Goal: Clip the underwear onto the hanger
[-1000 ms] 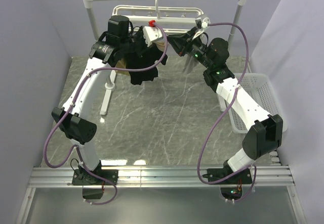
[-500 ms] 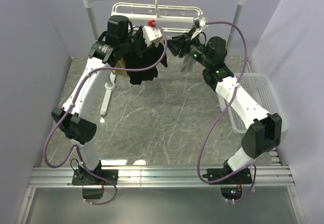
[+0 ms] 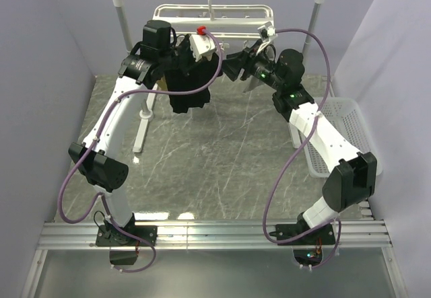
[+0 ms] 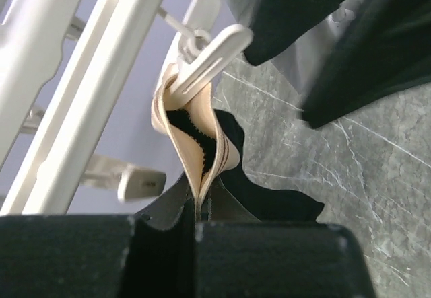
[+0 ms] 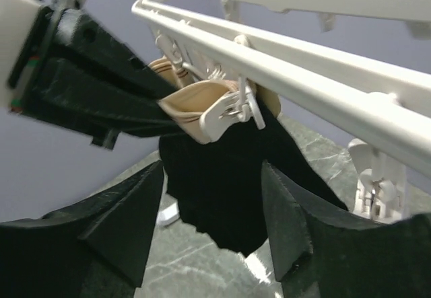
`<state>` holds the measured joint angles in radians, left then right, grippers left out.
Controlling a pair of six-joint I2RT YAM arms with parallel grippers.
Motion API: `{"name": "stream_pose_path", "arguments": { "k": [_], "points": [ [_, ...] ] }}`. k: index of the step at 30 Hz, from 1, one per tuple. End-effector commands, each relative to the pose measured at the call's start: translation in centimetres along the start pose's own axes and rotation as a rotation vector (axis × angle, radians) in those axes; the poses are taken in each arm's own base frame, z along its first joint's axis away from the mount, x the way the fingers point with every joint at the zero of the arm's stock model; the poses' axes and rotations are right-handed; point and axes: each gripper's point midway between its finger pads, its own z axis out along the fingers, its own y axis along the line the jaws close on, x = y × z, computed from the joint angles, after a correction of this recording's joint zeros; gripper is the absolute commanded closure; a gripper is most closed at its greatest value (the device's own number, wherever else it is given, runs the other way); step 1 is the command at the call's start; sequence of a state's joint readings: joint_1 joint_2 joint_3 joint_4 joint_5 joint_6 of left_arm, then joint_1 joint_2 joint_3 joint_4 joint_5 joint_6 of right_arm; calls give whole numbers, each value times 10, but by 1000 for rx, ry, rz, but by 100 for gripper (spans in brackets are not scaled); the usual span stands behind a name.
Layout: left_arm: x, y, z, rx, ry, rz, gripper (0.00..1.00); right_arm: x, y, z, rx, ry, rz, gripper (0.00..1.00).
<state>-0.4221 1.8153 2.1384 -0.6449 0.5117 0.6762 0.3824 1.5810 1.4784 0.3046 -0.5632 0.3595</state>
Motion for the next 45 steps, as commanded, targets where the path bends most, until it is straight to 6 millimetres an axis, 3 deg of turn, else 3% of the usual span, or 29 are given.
{"name": "stream_pose_path", "arguments": {
  "k": [1, 9, 12, 13, 15, 22, 25, 35, 45],
  "points": [
    [-17, 8, -4, -30, -58, 21, 99, -22, 30, -20, -79, -27, -32, 32],
    [-13, 0, -1, -37, -46, 17, 88, -4, 47, -51, -91, 43, -49, 17],
    [-16, -7, -1, -36, -50, 21, 76, 1, 52, -62, -83, 60, -48, 14],
    [-16, -7, -2, -44, -48, 21, 63, 2, 52, -65, -80, 65, -50, 14],
    [-18, -14, -3, -41, -47, 20, 48, 5, 55, -71, -79, 81, -54, 13],
    [-24, -34, -15, -49, -43, -15, 22, 15, 62, -89, -91, 142, -110, 10],
    [-24, -49, -31, -47, -48, -80, 18, 21, 74, -97, -174, 206, -107, 8],
    [-30, -83, -64, 0, -60, -190, 17, 27, 94, -99, -320, 279, -104, 7],
    [-10, -114, -80, 57, -28, -302, 15, 52, 107, -121, -494, 401, -198, 7]
  ]
}}
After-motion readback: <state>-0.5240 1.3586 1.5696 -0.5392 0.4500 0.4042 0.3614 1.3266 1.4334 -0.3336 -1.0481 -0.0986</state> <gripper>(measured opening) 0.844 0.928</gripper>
